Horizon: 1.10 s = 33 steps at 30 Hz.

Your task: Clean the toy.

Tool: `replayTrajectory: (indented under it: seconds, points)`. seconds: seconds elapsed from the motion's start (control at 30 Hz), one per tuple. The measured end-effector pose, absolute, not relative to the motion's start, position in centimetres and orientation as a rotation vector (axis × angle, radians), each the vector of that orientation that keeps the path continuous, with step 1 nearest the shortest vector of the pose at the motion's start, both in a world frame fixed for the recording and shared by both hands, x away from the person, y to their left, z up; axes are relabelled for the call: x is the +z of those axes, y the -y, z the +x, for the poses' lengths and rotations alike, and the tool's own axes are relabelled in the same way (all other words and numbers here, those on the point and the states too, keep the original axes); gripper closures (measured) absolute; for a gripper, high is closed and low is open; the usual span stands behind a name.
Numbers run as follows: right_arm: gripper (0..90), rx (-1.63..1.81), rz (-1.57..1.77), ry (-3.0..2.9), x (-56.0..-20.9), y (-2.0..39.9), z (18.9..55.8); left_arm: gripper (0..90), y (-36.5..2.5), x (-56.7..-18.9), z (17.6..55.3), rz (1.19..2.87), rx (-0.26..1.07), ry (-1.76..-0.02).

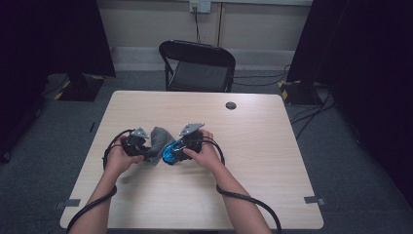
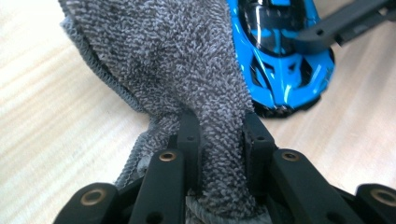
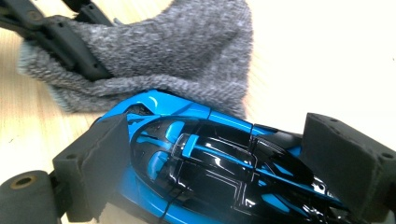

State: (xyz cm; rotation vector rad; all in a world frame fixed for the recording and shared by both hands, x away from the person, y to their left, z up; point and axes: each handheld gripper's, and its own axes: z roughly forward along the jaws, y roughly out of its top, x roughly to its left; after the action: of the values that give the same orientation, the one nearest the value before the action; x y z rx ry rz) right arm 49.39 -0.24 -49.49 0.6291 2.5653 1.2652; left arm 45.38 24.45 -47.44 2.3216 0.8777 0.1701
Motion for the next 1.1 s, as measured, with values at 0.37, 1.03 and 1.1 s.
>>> replayTrajectory:
  seconds: [0.37, 1.03, 1.1]
  points:
    - [8.2, 1.268, 0.631, -2.562, -49.5, 0.3, 49.4, 73.7, -25.4, -47.7, 43.4, 2.295, 0.159, -0.871]
    - [8.2, 1.277, 0.631, -2.557, -49.6, 0.3, 49.4, 73.6, -28.6, -46.4, 40.6, 2.254, 0.189, -0.905]
    - [8.2, 1.276, 0.630, -2.558, -49.6, 0.3, 49.4, 73.5, -28.8, -46.0, 40.8, 2.233, 0.214, -0.908]
